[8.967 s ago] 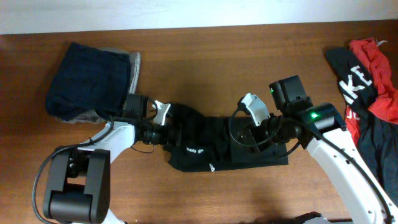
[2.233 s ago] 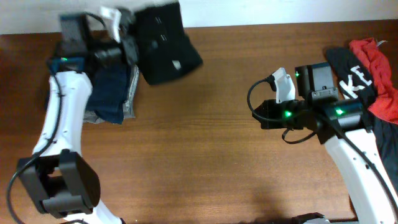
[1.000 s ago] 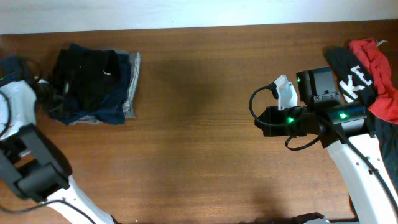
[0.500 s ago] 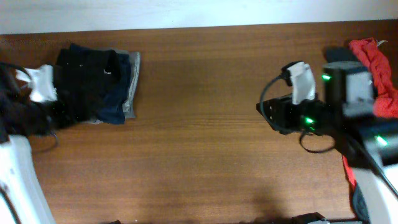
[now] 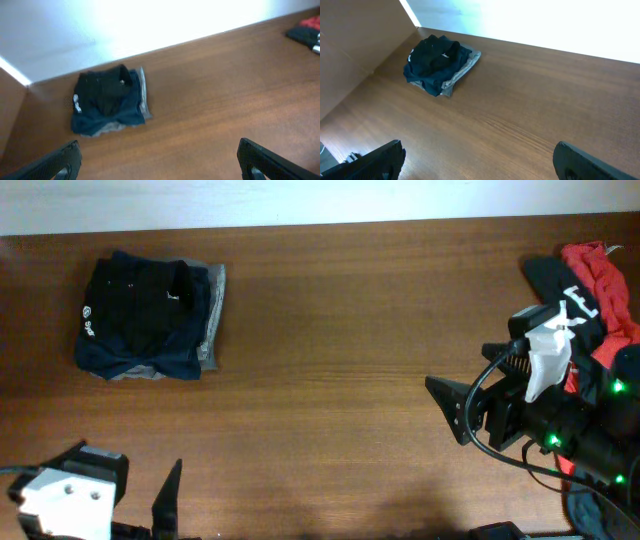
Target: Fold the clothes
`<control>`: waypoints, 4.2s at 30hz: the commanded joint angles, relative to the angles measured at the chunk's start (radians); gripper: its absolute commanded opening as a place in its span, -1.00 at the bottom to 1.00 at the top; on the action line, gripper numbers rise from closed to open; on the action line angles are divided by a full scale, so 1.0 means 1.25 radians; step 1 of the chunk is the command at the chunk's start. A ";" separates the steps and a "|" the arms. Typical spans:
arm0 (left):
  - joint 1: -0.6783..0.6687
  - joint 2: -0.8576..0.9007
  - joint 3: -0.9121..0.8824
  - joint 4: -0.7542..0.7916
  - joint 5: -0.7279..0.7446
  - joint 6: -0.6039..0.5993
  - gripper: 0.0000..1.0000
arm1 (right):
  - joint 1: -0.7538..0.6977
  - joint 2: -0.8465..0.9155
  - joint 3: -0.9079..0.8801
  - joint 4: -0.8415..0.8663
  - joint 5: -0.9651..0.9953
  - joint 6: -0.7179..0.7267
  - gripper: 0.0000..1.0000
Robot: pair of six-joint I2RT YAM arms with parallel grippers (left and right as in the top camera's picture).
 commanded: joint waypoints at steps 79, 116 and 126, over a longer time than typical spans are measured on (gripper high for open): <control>-0.134 -0.244 -0.880 0.698 0.178 0.019 0.98 | -0.033 -0.764 -1.160 0.524 0.038 0.004 0.97; -0.240 -0.583 -1.347 0.999 0.068 0.019 0.99 | -0.033 -0.764 -1.160 0.524 0.038 0.004 0.97; -0.240 -0.583 -1.347 0.999 0.068 0.019 0.98 | -0.033 -0.765 -1.160 0.524 0.038 0.004 0.97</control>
